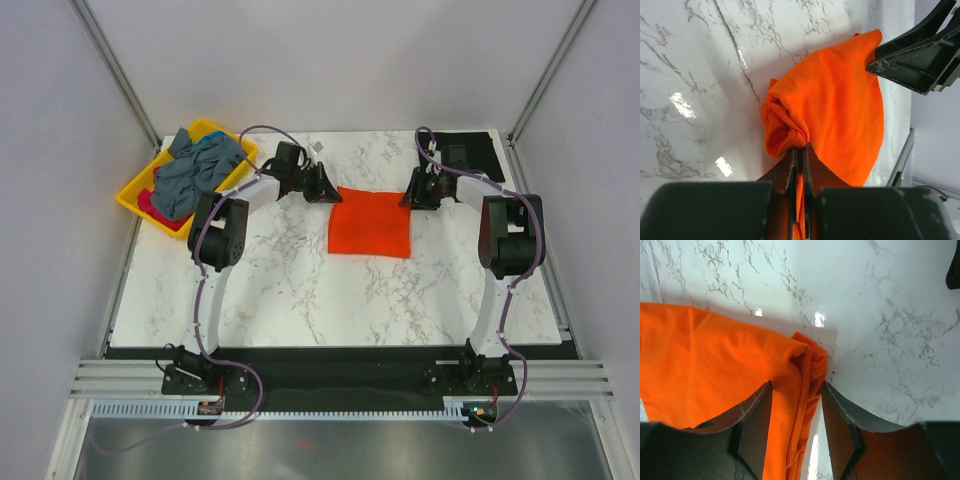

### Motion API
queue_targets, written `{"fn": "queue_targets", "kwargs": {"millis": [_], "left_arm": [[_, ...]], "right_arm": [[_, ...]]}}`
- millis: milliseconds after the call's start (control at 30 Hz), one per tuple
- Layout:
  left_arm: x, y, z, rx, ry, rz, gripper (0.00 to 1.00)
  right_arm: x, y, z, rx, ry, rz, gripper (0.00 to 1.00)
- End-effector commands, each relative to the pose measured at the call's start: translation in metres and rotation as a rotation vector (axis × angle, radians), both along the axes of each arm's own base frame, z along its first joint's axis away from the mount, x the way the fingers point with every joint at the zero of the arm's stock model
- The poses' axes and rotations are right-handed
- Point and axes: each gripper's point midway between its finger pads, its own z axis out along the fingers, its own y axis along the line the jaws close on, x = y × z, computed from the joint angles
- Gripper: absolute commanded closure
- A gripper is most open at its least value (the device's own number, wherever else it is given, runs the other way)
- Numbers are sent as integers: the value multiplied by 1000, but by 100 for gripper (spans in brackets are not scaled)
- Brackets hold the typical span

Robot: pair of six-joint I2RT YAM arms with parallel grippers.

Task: Fold and stack the t-shirts
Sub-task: Fold the tshirt

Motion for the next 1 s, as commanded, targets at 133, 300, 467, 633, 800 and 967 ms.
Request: {"fn": "queue_targets", "kwargs": {"millis": [133, 300, 467, 633, 800, 967], "left_arm": [[1, 6, -13, -126, 144, 14, 91], [3, 16, -31, -91, 203, 58, 78], [6, 25, -30, -24, 175, 81, 66], [11, 28, 4, -39, 105, 74, 52], [14, 36, 28, -5, 44, 93, 49], [15, 42, 37, 41, -4, 108, 48]], "right_arm": [[4, -2, -11, -8, -14, 29, 47], [2, -2, -8, -1, -15, 23, 47], [2, -4, 3, -9, -34, 16, 47], [2, 1, 6, 10, -35, 27, 47], [2, 0, 6, 6, -37, 28, 47], [4, 1, 5, 5, -46, 51, 46]]}}
